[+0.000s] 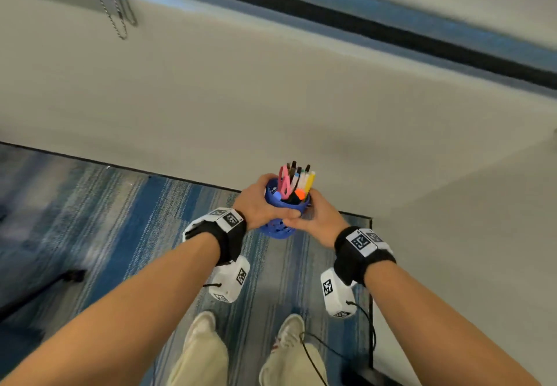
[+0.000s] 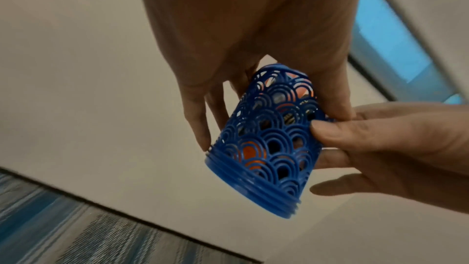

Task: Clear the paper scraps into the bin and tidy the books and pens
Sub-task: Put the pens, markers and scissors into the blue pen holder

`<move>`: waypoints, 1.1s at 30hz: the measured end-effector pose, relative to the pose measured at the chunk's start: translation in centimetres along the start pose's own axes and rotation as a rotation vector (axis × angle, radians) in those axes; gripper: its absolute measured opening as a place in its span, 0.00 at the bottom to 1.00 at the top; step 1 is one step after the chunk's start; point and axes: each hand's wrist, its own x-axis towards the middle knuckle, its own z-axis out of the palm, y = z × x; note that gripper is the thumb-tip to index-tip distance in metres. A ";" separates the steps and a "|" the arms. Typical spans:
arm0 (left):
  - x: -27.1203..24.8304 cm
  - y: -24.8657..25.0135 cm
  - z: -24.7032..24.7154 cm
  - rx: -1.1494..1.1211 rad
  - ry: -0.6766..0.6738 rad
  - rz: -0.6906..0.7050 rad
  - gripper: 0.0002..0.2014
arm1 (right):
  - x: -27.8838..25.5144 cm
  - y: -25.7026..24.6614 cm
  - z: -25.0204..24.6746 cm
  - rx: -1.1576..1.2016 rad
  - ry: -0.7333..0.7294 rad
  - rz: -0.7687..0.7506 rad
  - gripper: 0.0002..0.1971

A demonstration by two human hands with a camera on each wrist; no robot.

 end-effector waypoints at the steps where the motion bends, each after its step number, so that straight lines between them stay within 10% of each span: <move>1: -1.3 2.0 0.0 -0.007 -0.012 0.018 0.49 | -2.2 -1.3 -0.7 0.024 0.036 -0.004 0.37; 13: -14.0 14.2 8.5 0.111 -0.572 0.324 0.37 | -28.8 -4.9 -3.2 0.142 0.545 0.161 0.35; 23: -29.3 21.1 29.2 0.328 -1.066 0.643 0.28 | -55.6 2.3 -3.5 0.093 1.011 0.371 0.29; 33: -43.6 18.6 52.5 0.611 -1.215 0.880 0.27 | -76.3 17.8 -3.4 0.119 1.125 0.592 0.22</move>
